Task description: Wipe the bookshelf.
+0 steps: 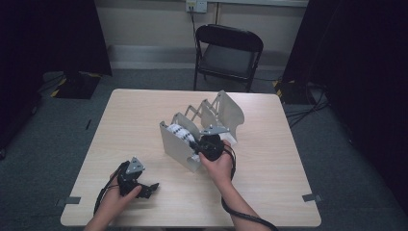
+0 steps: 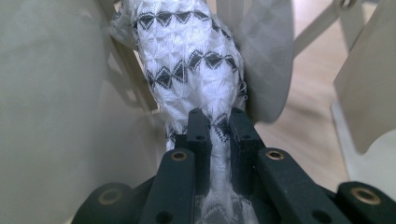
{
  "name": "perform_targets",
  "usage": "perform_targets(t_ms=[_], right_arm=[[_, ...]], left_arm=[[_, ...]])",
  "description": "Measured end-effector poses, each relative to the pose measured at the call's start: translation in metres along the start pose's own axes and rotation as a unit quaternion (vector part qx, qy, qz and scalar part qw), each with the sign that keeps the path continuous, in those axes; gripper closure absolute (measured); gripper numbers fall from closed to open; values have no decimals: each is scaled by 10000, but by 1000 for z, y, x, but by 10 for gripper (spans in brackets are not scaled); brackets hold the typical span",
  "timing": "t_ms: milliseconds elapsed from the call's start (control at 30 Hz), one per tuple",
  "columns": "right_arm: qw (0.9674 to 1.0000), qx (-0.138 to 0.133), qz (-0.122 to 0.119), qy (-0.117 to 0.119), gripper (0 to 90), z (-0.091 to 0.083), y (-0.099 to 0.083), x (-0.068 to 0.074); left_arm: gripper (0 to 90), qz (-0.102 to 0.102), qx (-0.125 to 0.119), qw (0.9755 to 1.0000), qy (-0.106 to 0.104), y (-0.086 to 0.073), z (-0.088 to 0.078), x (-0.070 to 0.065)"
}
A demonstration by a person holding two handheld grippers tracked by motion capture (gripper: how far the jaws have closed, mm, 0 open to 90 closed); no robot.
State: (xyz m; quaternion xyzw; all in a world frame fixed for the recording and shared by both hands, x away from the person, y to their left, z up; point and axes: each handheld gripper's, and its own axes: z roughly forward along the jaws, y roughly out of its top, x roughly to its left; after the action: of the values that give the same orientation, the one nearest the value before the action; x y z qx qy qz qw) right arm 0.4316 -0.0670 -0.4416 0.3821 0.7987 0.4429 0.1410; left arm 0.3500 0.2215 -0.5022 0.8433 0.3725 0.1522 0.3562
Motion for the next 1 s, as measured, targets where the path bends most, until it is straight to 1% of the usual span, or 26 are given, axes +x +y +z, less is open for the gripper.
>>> perform_targets(t_ms=[100, 167, 267, 300, 400, 500, 633, 767, 833, 933, 1000], right_arm=[[9998, 199, 9, 10, 811, 6, -10, -2], [9996, 273, 33, -9, 811, 8, -15, -4], [9995, 298, 80, 28, 810, 9, -21, -6], [9995, 291, 61, 41, 810, 9, -22, -6], [9996, 246, 87, 49, 809, 5, -21, -7], [9999, 99, 88, 78, 809, -4, -13, -7], [9997, -209, 63, 89, 809, -21, 6, -4], [9982, -585, 4, 120, 807, -35, 27, -1], [9975, -691, 2, 151, 806, -38, 34, 0], [9974, -697, -18, 183, 806, -36, 39, 0], [9978, -645, -13, 173, 806, -31, 38, 0]], left_arm=[[0, 0, 0, 10000, 0, 0, 0, 0], [0, 1, 0, 10000, 0, 0, 0, 0], [0, -1, 0, 10000, 0, 0, 0, 0], [0, -1, 0, 10000, 0, 0, 0, 0], [0, -1, 0, 10000, 0, 0, 0, 0], [0, -2, -1, 10000, 0, 0, 0, 0], [0, -1, 1, 10000, 0, 0, 0, 0], [0, 0, 1, 10000, 0, 0, 0, 0], [0, 1, 1, 10000, 0, 0, 0, 0], [0, 2, 1, 10000, 0, 0, 0, 0], [0, 0, 0, 10000, 1, 0, 0, 0]])
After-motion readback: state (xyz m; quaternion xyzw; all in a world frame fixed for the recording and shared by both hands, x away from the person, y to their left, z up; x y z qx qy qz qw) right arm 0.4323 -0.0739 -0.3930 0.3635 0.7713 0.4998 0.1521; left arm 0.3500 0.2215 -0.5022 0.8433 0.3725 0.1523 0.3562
